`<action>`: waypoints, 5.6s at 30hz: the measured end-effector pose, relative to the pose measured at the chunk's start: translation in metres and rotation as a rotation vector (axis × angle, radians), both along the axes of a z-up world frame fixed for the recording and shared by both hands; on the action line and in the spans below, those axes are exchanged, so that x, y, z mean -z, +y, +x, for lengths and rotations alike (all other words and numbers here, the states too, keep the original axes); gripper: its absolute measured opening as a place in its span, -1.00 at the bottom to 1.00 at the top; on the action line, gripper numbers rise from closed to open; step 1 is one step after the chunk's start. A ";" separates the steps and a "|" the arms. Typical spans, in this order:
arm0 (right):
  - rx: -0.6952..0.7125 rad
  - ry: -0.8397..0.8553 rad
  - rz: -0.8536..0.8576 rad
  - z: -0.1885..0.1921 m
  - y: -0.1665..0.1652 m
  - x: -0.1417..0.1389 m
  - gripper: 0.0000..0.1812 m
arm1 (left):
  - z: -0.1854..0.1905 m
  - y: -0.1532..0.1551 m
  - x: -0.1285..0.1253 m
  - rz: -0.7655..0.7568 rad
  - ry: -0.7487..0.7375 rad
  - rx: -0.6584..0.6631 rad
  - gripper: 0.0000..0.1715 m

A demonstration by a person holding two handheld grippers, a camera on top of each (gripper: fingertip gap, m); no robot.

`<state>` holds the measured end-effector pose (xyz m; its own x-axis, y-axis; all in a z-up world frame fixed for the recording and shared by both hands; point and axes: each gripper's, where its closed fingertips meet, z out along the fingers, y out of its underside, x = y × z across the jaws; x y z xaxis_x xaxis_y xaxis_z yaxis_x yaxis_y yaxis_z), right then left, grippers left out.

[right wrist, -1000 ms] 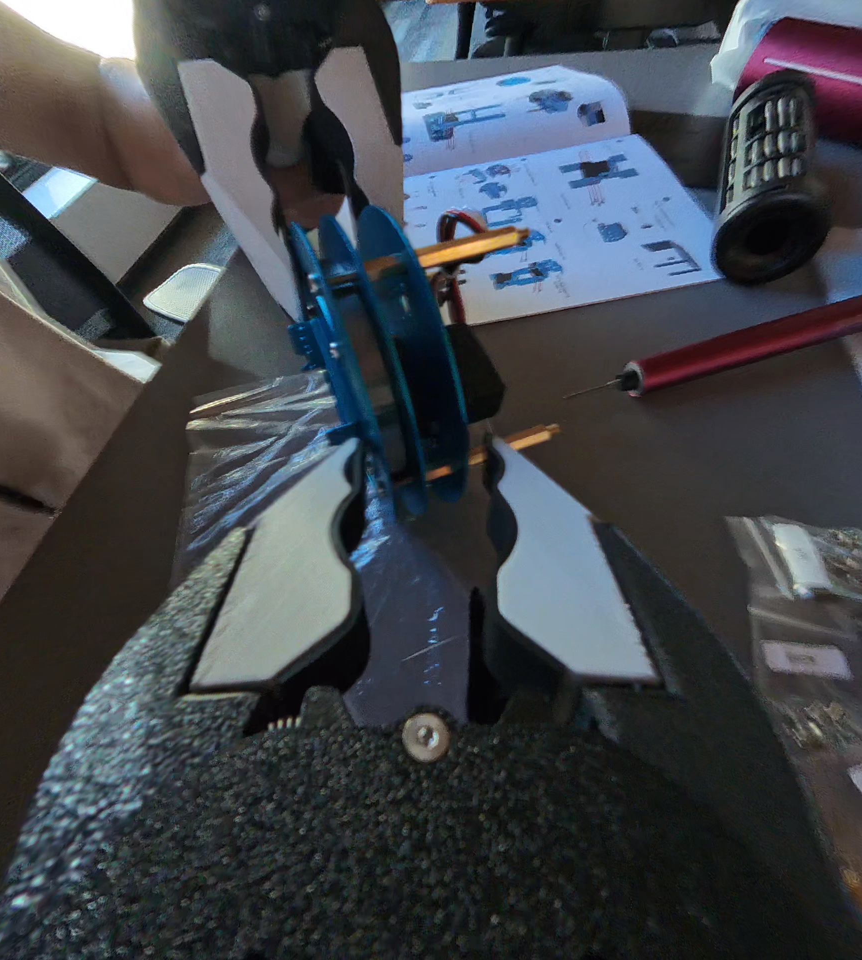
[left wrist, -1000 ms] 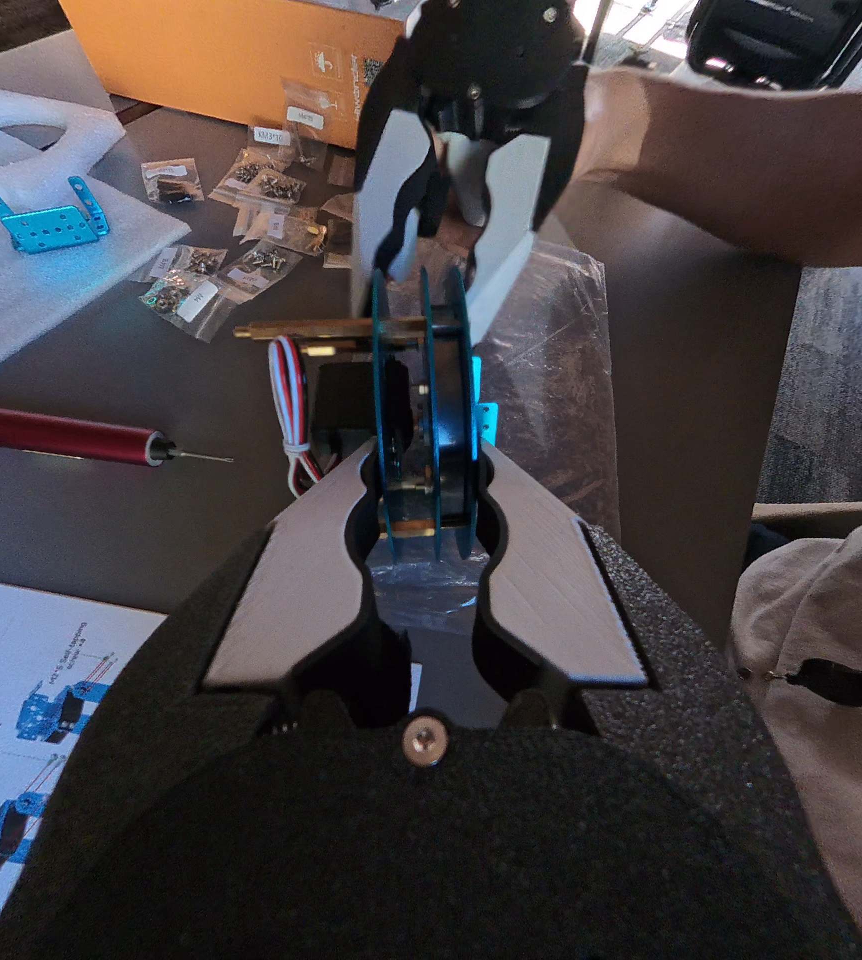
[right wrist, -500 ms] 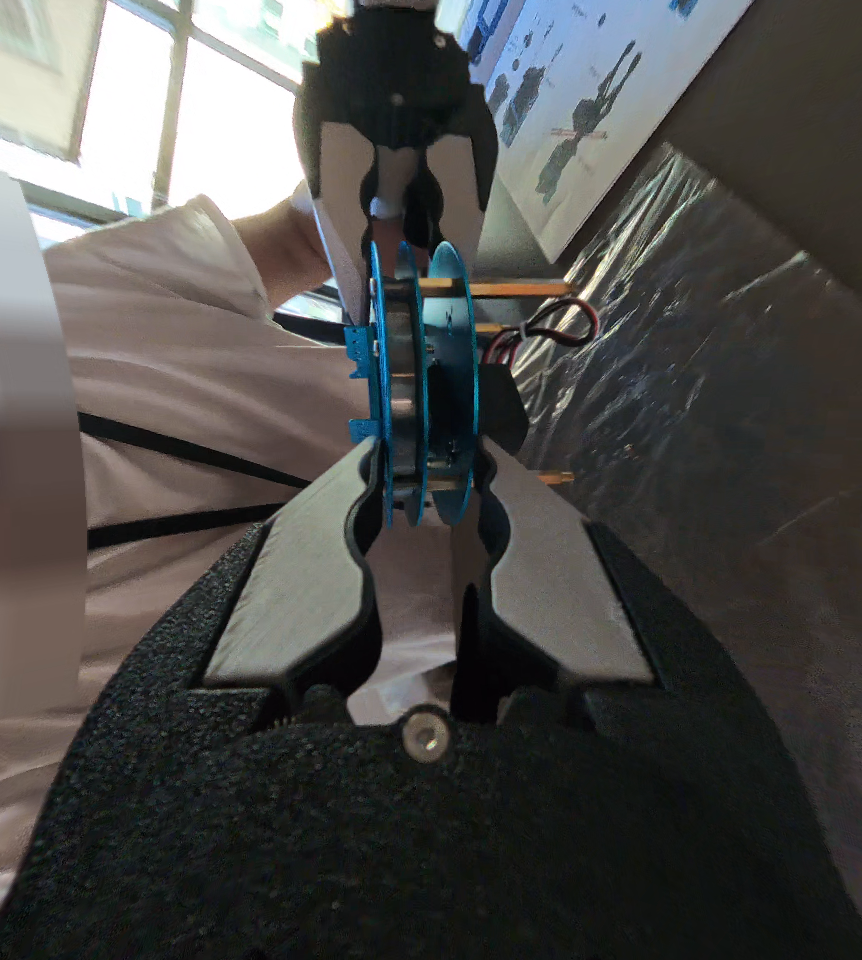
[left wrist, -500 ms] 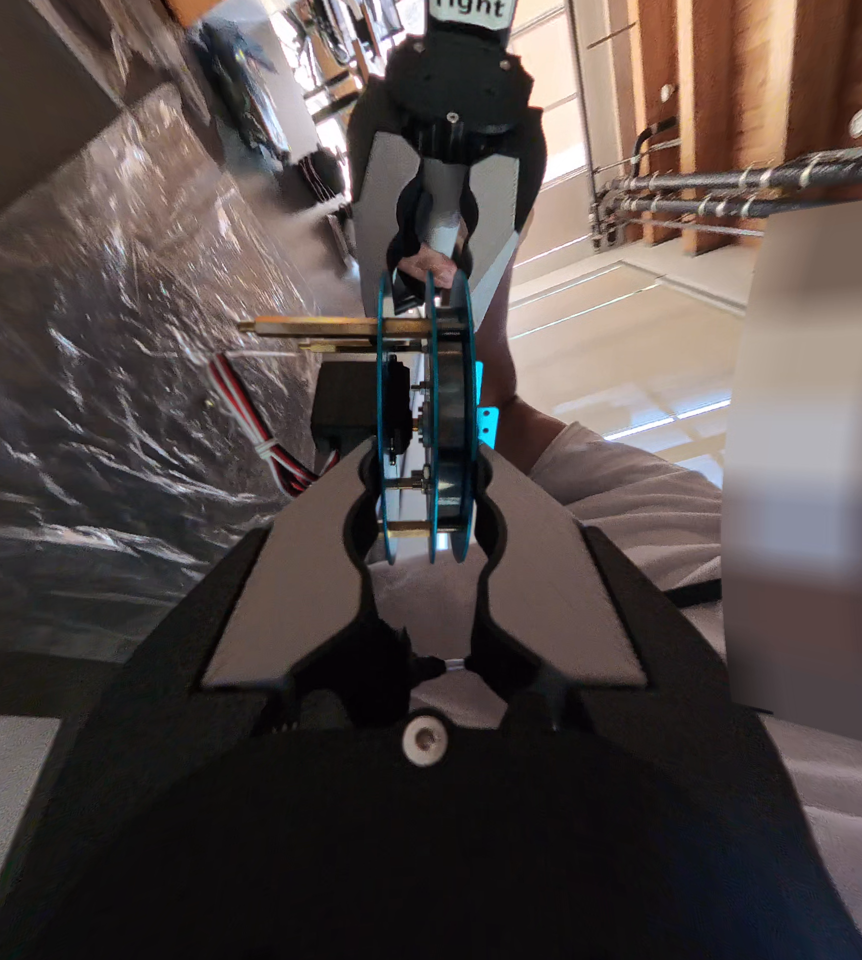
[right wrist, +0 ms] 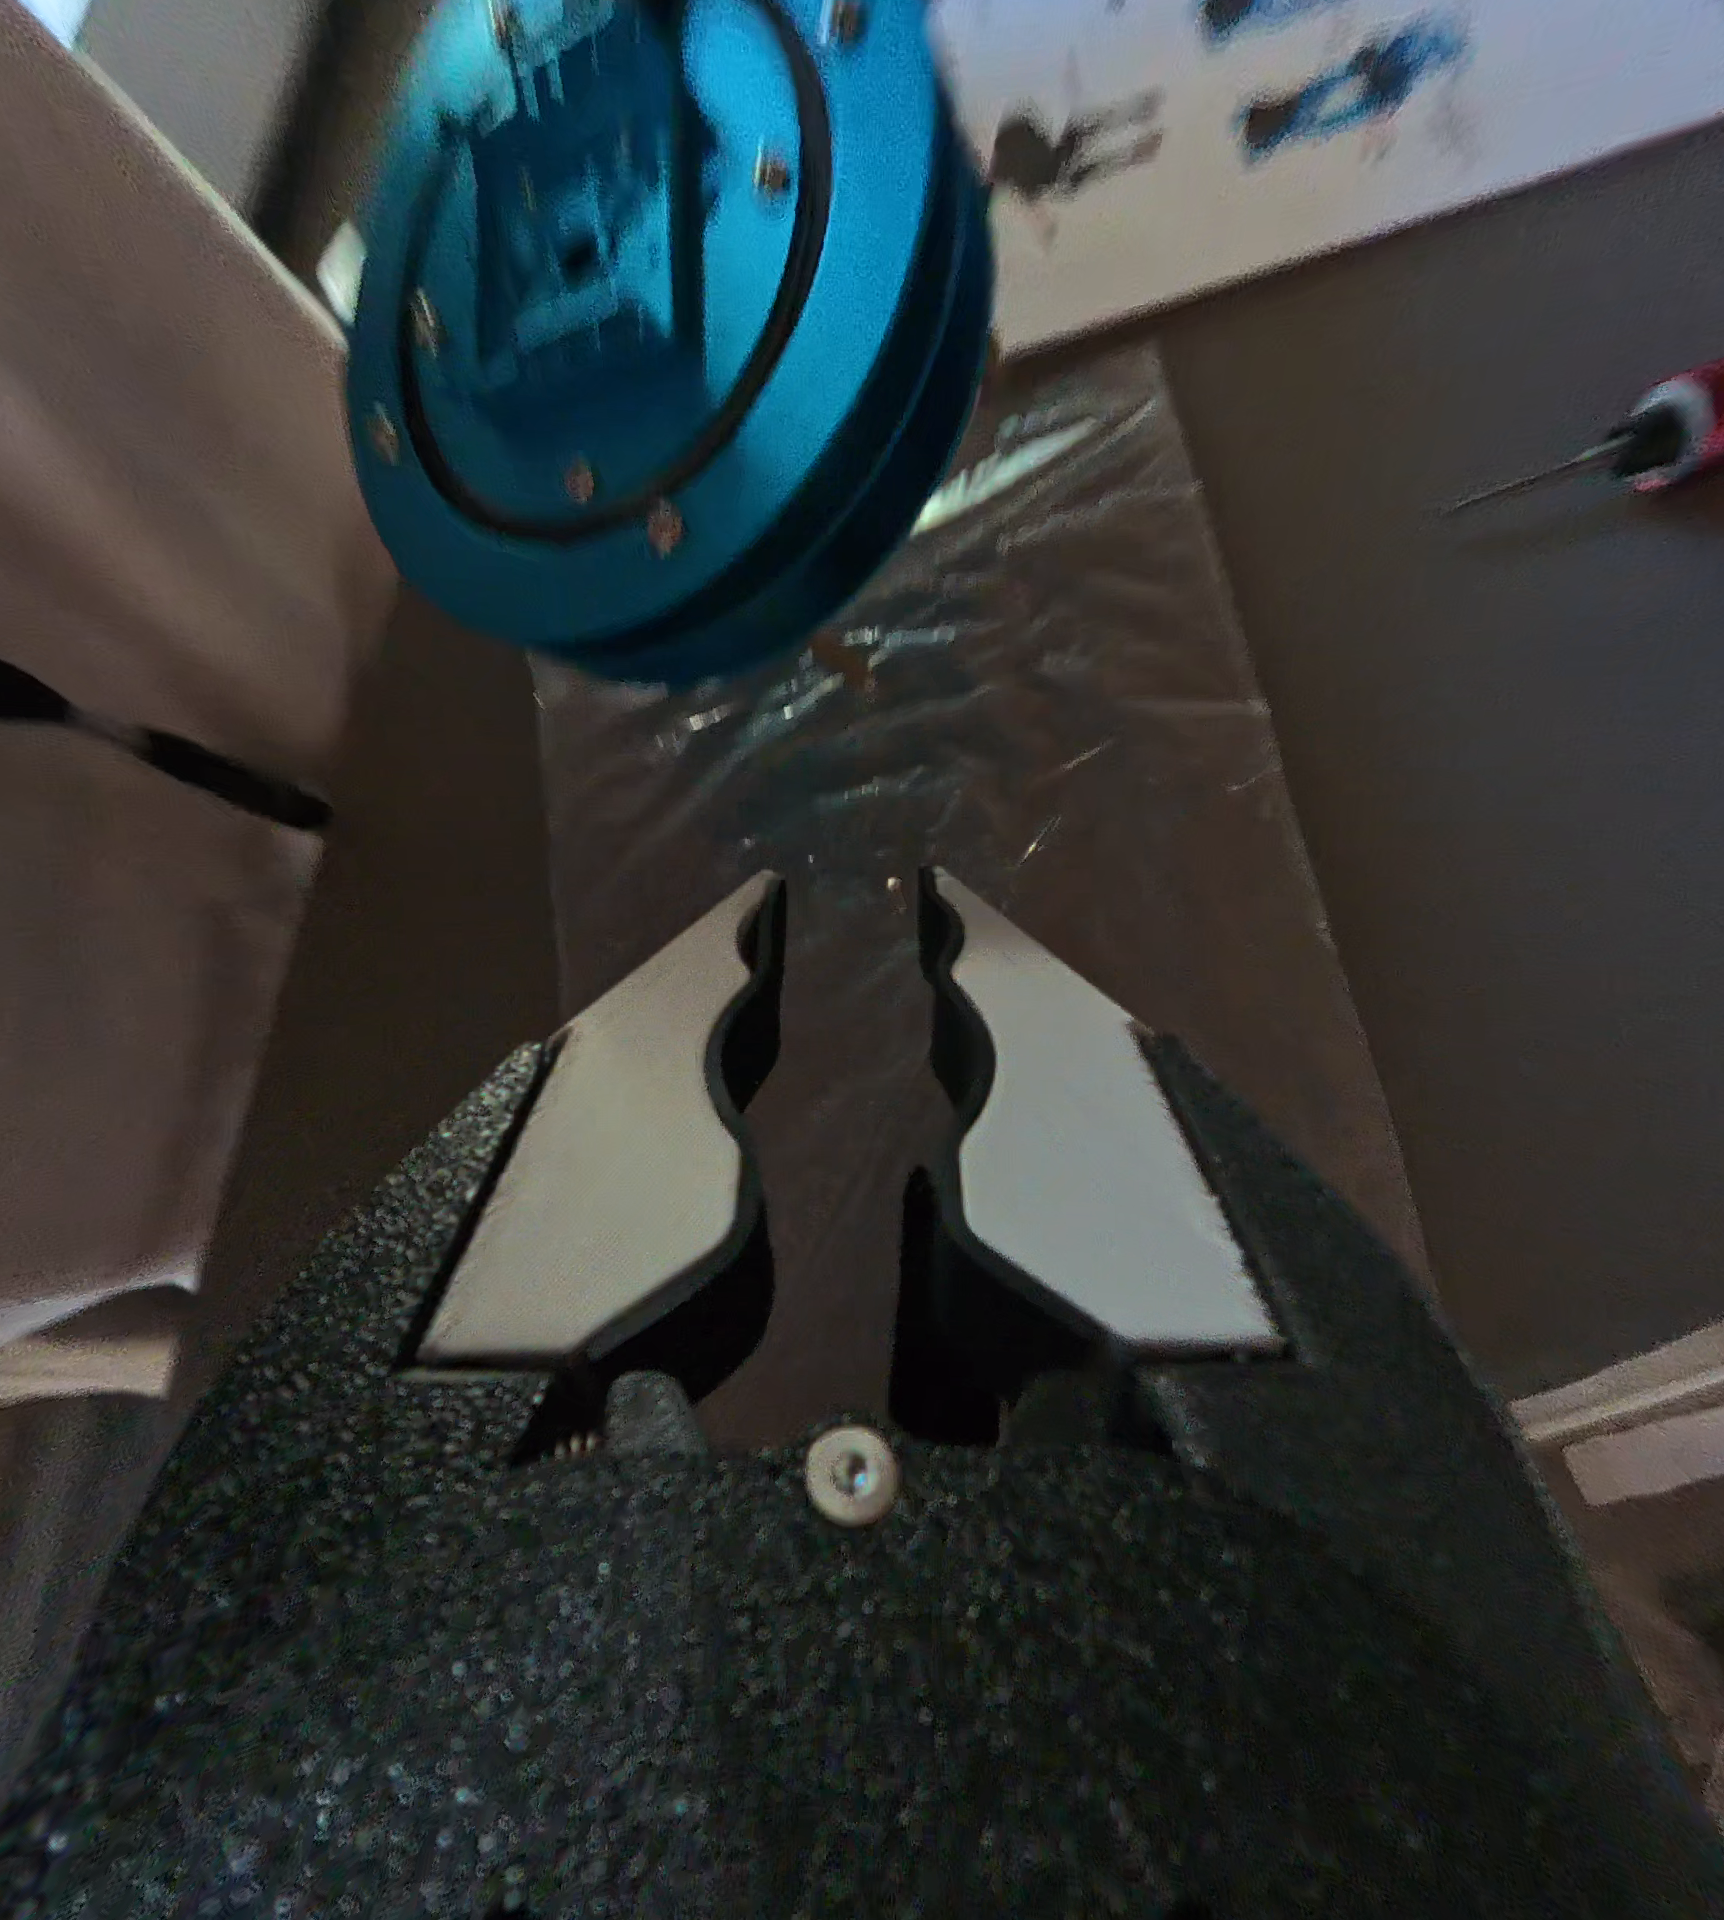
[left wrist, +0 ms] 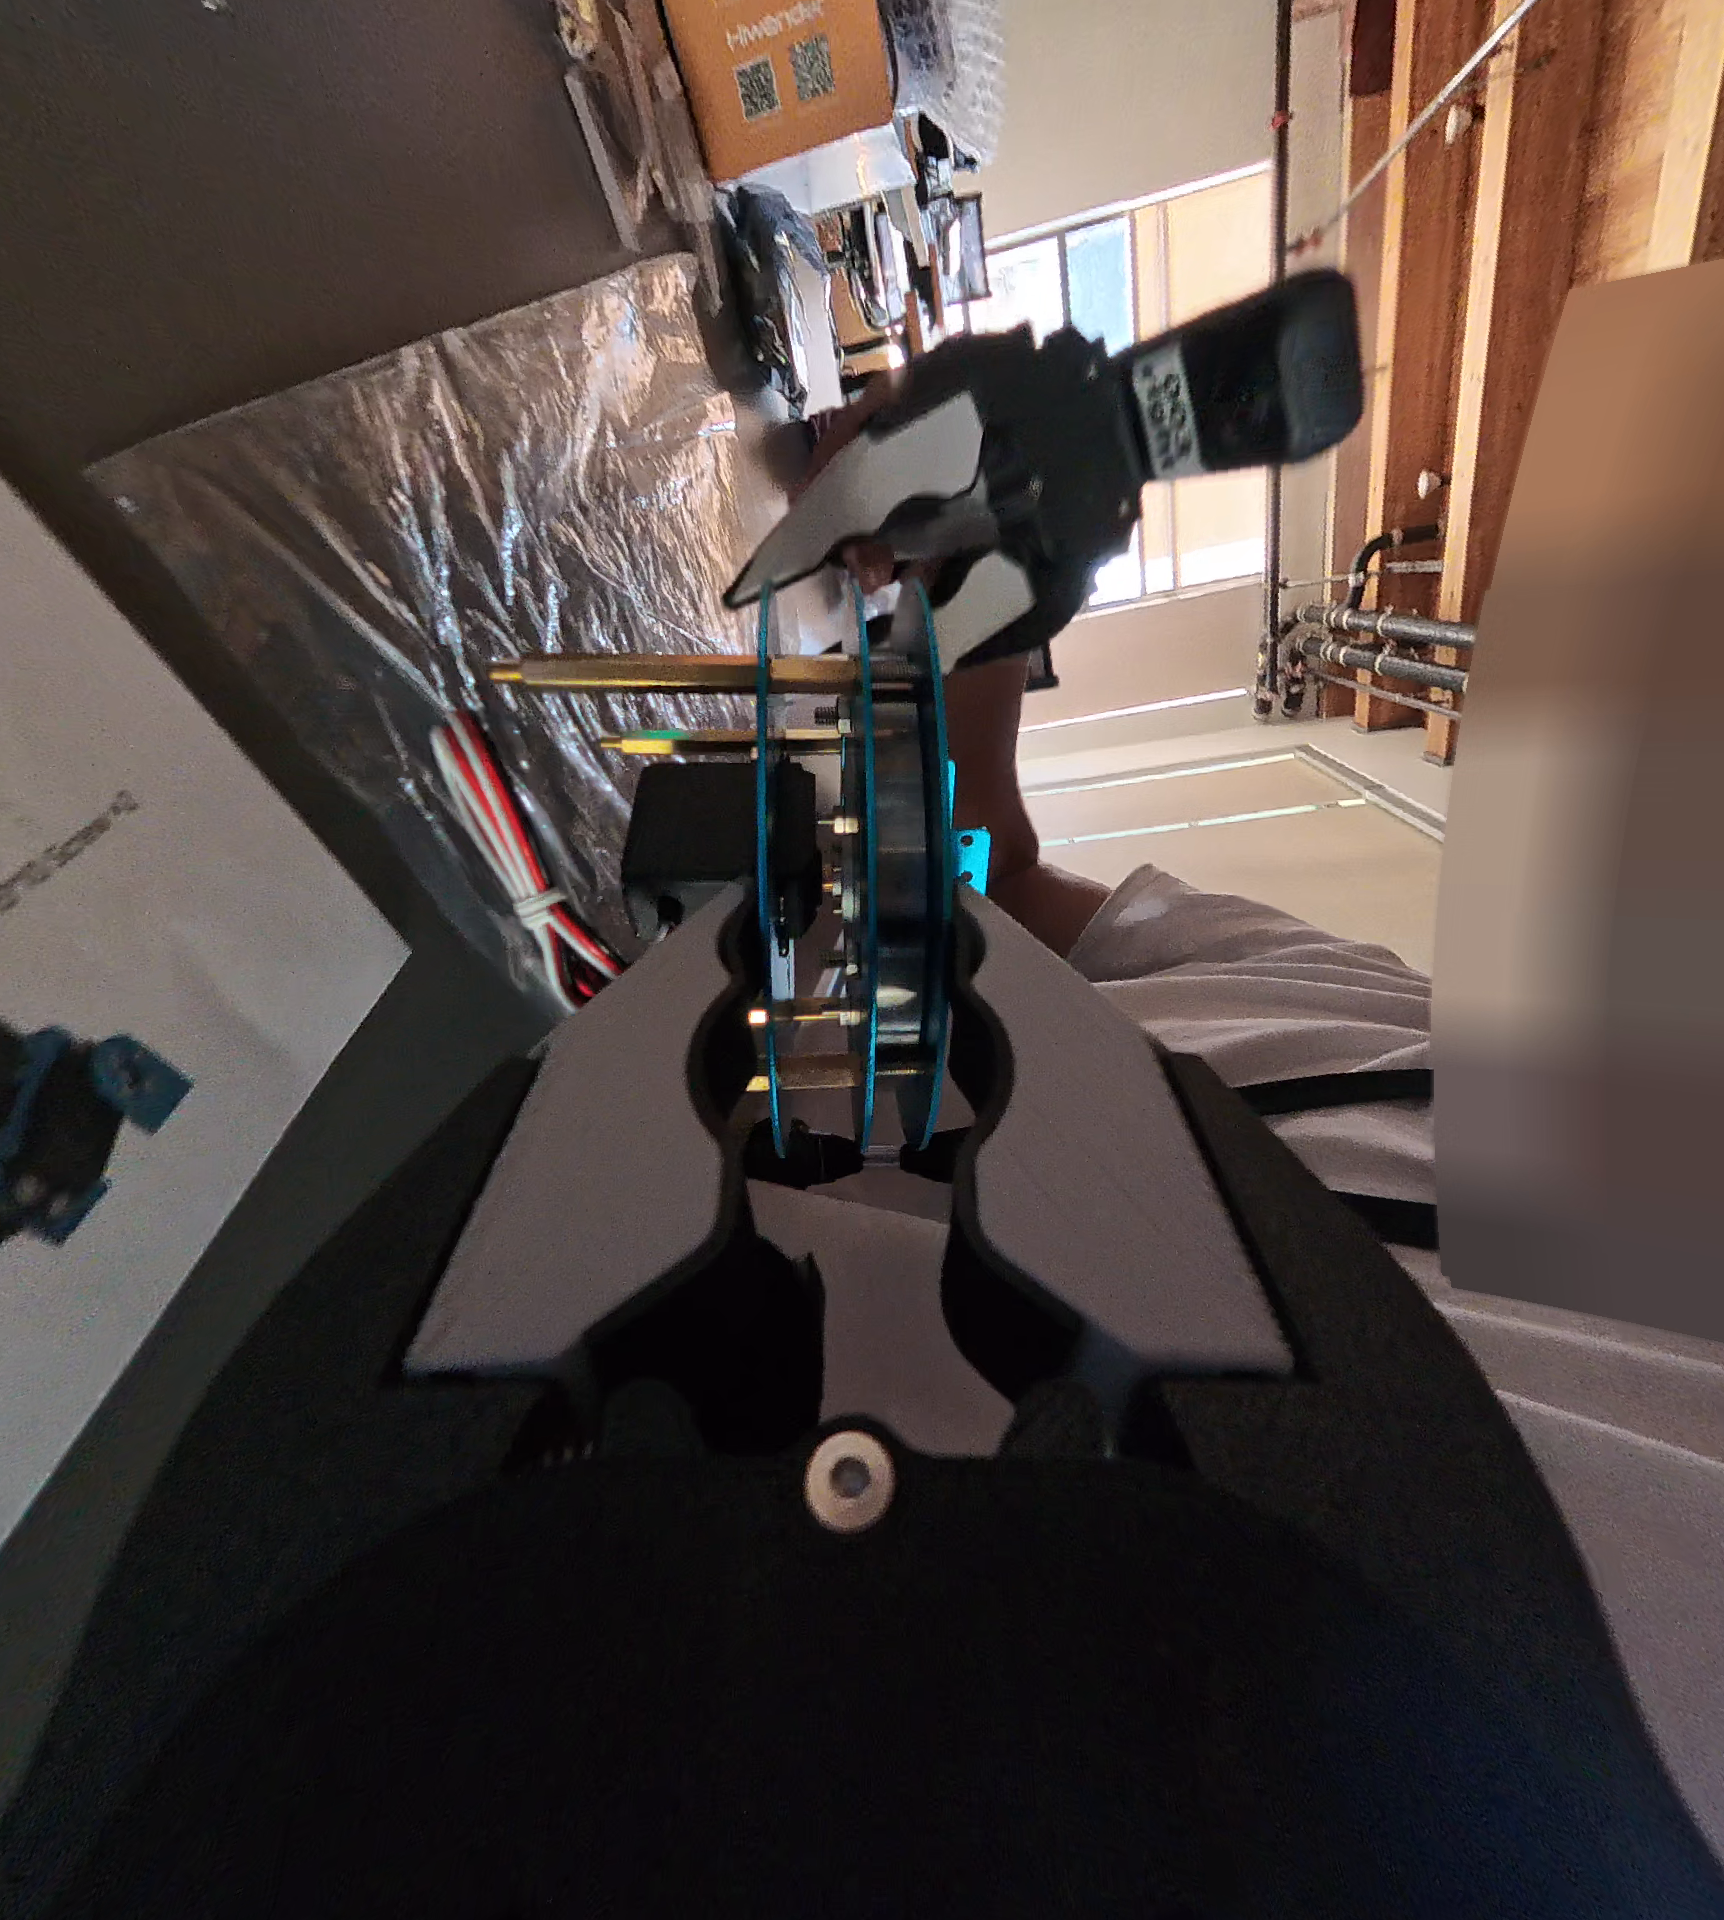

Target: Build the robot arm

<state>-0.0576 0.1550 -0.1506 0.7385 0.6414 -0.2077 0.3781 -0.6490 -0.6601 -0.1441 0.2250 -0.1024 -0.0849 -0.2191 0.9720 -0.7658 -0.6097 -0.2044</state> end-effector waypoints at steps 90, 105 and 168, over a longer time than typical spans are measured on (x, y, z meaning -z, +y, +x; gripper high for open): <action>0.522 0.583 0.305 0.104 0.022 -0.066 -0.43 | 0.183 0.098 0.022 0.910 -0.159 -0.027 -0.78; 0.456 0.598 0.506 0.115 0.033 -0.177 -0.80 | 0.197 -0.060 -0.098 0.833 -0.718 0.328 -0.76; 1.143 0.554 0.593 0.130 -0.120 -0.092 -0.80 | 0.166 -0.108 0.081 0.940 -1.215 1.575 -0.85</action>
